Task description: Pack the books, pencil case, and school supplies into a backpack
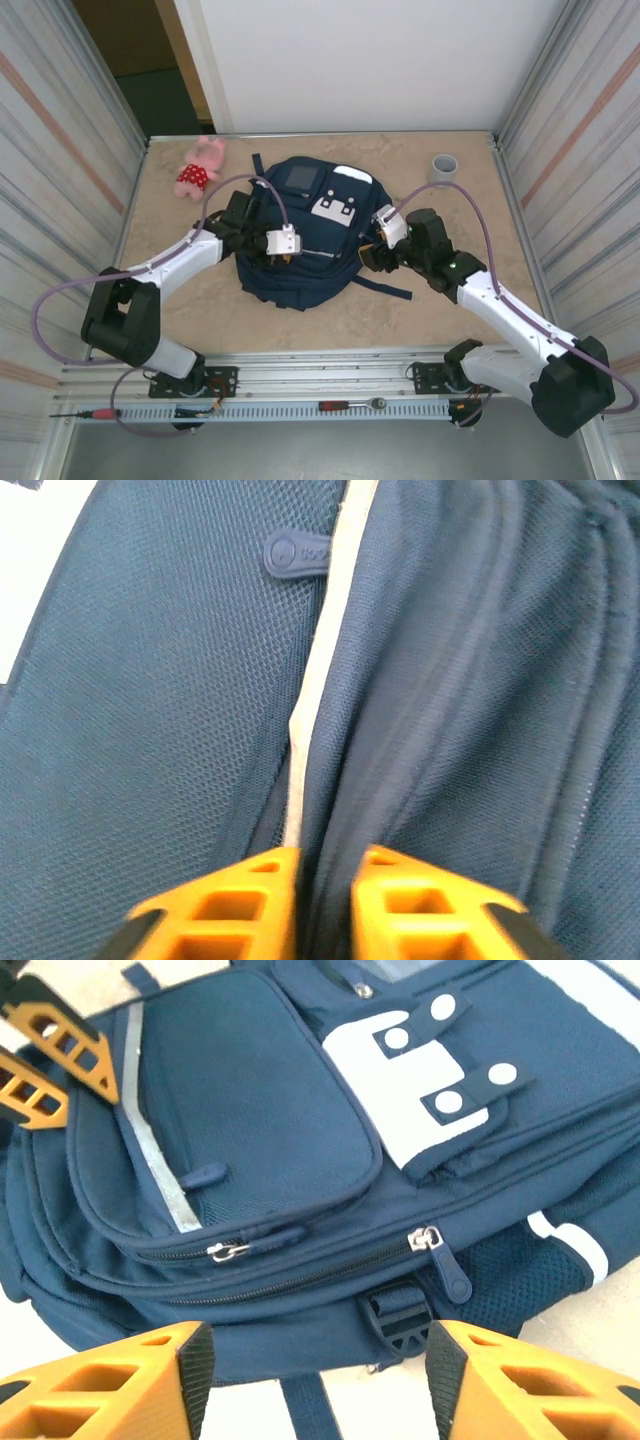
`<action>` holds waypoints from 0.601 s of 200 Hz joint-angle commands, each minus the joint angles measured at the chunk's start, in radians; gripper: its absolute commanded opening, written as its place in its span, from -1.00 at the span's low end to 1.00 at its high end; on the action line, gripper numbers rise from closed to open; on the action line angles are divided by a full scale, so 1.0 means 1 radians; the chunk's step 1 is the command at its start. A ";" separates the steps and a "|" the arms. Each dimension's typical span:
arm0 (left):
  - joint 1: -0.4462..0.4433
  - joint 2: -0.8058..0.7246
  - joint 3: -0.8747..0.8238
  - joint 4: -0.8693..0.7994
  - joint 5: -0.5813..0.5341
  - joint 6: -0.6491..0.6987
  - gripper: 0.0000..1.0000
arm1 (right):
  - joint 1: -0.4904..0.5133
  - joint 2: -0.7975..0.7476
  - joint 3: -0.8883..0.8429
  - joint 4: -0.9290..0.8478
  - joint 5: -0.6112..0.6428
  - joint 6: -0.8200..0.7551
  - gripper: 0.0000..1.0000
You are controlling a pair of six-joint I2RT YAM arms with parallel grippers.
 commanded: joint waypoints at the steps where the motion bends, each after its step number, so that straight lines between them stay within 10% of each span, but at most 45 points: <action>1: 0.035 -0.080 0.017 0.045 0.107 -0.093 -0.91 | -0.029 -0.031 -0.019 0.111 -0.053 0.024 0.21; 120: 0.126 -0.125 -0.048 0.165 0.369 -0.215 -1.00 | -0.024 0.348 0.081 0.272 -0.313 -0.143 0.35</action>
